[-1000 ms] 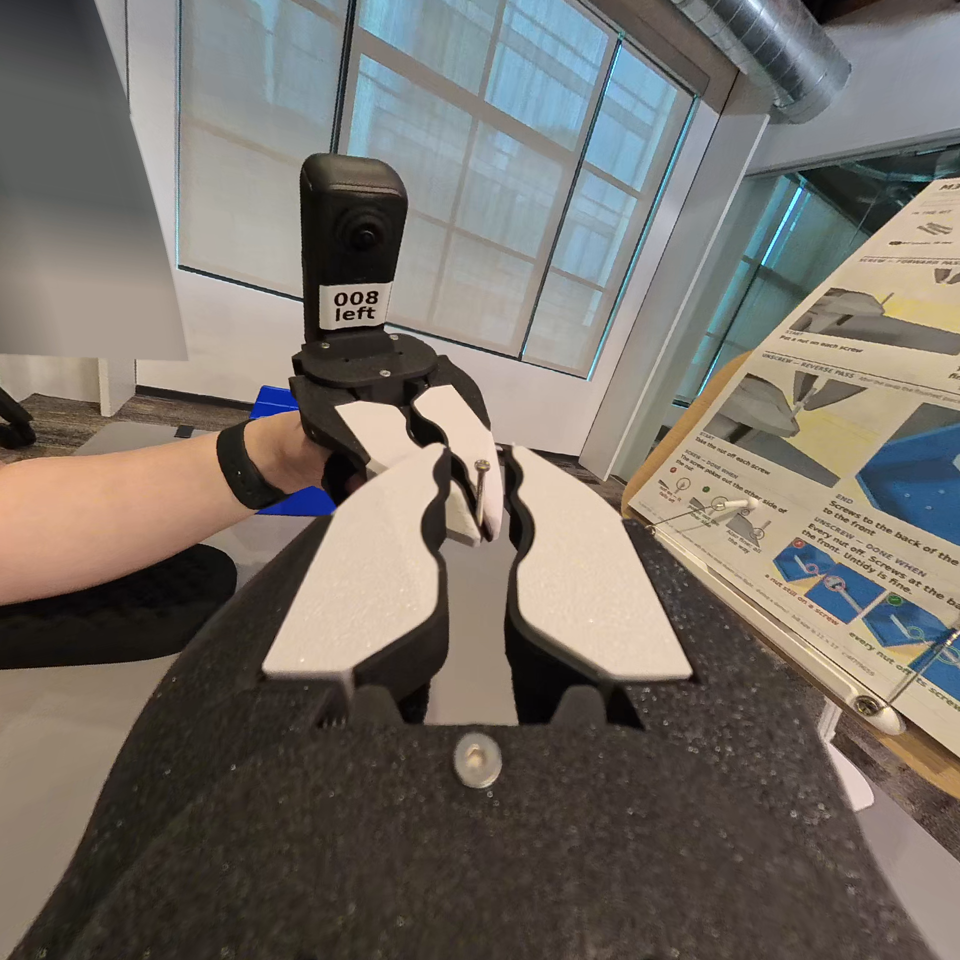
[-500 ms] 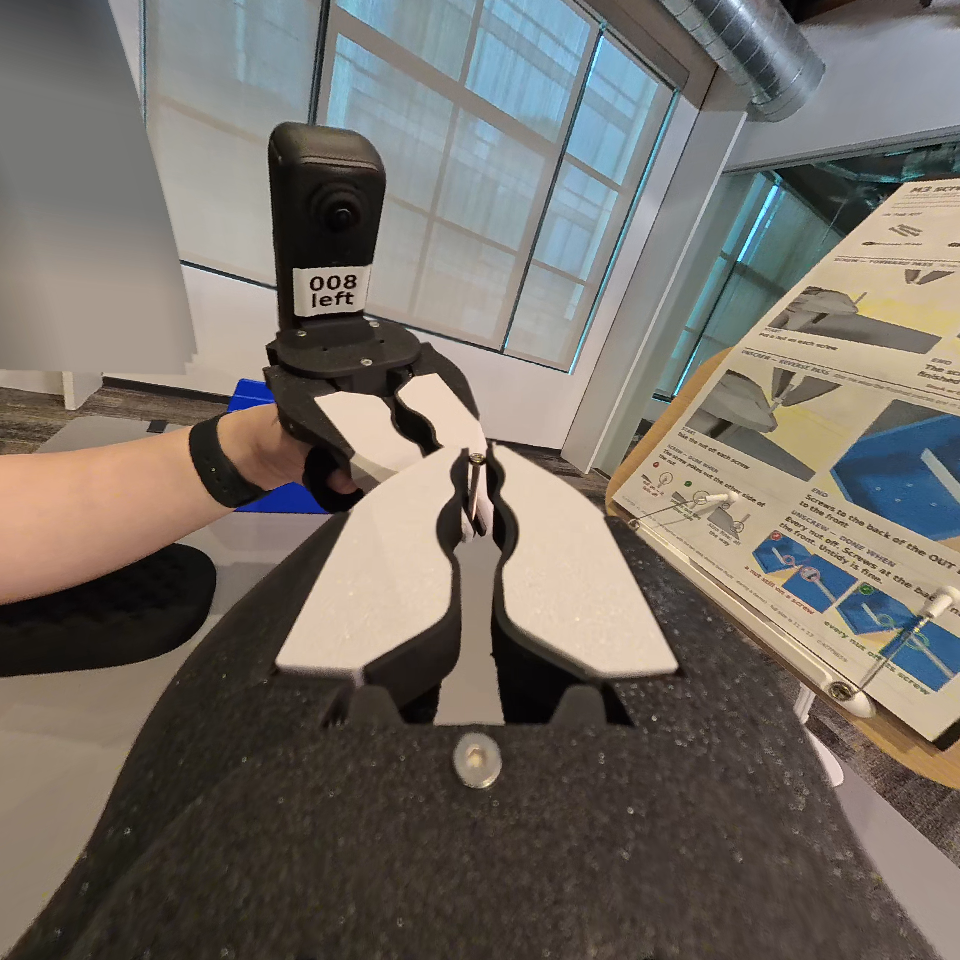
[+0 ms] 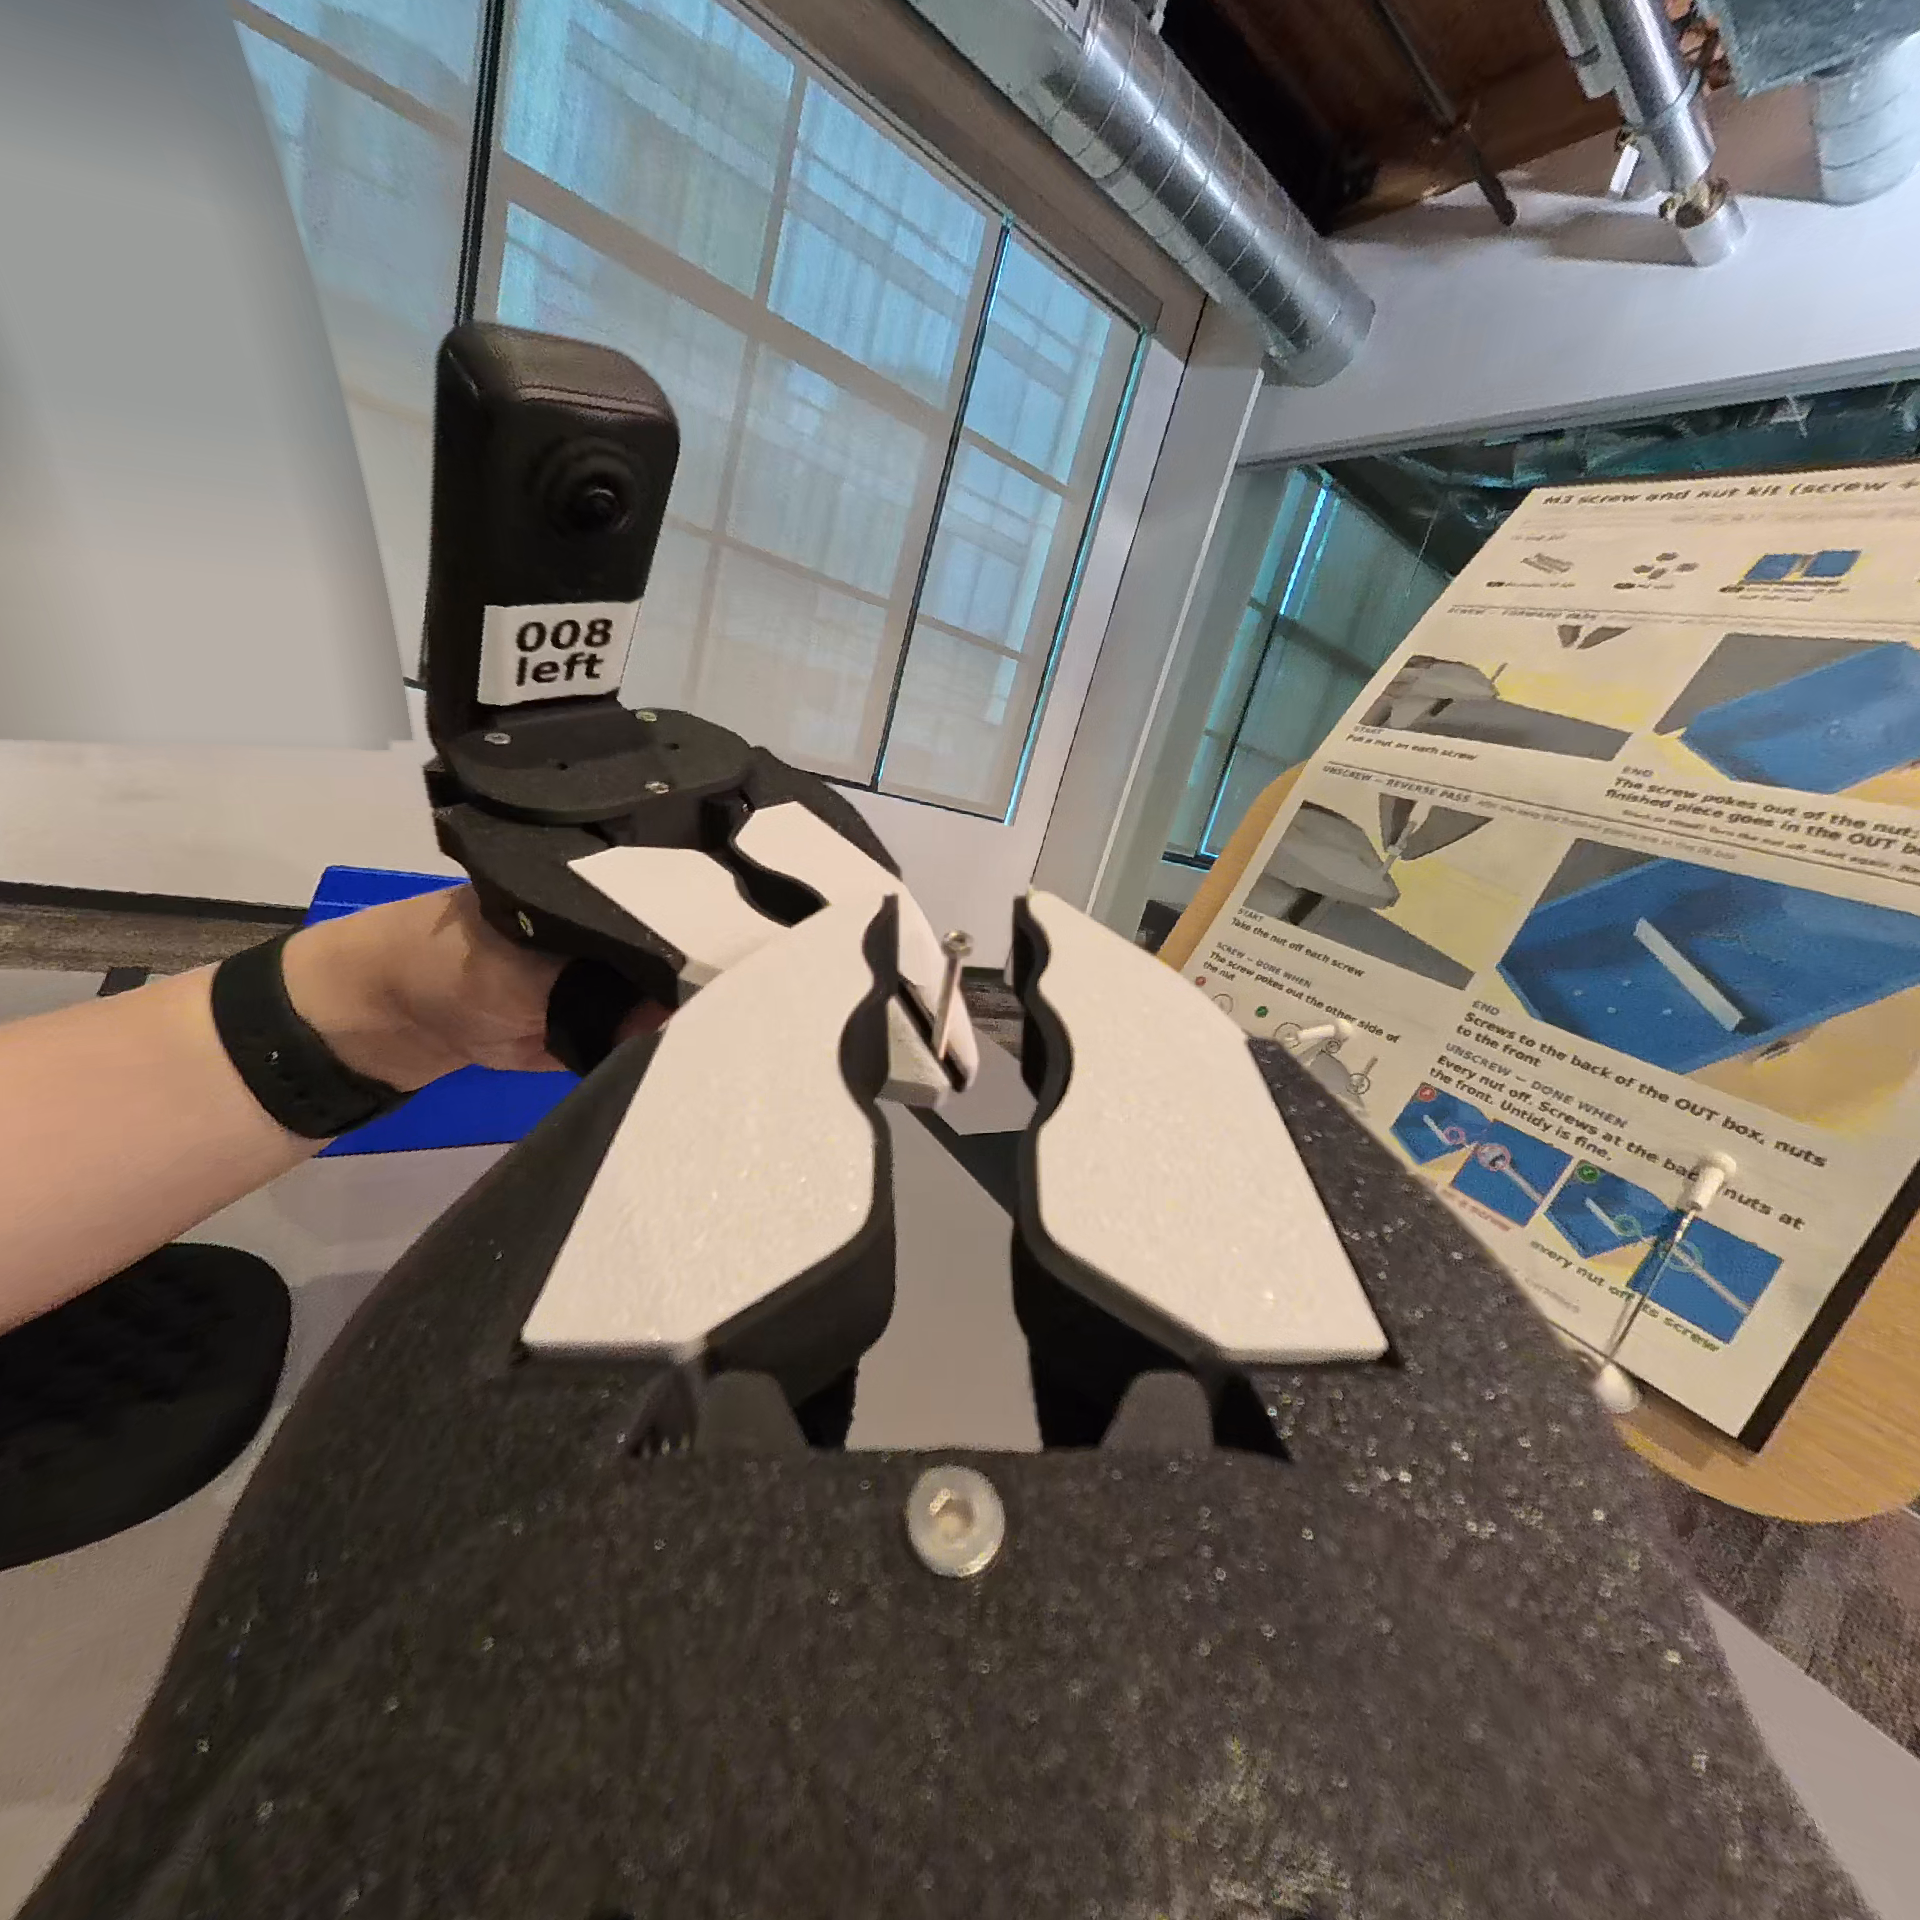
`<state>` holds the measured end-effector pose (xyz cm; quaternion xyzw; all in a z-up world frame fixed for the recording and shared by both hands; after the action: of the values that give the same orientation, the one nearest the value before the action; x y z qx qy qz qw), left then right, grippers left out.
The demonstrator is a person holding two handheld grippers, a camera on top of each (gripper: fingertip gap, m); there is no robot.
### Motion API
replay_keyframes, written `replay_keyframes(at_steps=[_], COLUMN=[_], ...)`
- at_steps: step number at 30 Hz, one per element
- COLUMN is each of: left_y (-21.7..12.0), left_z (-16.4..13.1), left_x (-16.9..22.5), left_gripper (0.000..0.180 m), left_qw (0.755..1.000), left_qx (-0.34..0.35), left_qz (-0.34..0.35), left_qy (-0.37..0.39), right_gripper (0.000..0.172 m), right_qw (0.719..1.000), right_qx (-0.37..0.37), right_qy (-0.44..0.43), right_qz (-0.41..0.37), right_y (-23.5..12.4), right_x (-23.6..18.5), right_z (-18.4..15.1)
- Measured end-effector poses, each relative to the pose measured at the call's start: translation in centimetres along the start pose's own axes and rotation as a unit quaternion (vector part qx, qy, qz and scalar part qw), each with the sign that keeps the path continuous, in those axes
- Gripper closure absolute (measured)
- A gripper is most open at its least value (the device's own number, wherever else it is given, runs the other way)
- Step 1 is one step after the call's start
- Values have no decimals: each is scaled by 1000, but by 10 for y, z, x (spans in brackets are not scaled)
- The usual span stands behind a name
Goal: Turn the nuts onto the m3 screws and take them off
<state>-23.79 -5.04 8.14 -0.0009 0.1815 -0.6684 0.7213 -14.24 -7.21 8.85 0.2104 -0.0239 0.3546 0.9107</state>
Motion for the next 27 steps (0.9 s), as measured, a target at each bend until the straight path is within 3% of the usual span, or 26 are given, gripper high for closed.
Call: replay_keyframes(at_steps=[10, 27], left_y=[0, 0], left_z=[5, 8], left_x=[10, 17], left_gripper=[178, 178], left_qw=[998, 996], left_qx=[29, 42], left_qz=[-48, -69], left_qy=[15, 27], right_gripper=[151, 165], right_qw=[997, 996], right_qx=[17, 21], right_qy=[-60, -65], right_qz=[41, 63], right_y=[-10, -12], right_x=[-4, -8], right_z=[8, 8])
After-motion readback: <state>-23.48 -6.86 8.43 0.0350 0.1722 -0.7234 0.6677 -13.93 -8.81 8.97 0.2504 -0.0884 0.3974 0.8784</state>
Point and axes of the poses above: each gripper's, where its closed fingertips meet, y out along the fingers, z out of its top, x = y × z across the jaws, the point moved 6 cm from there along -y, back along the fingers, and after that the axes turned 12 degrees about -z, right-handed, at the moved point
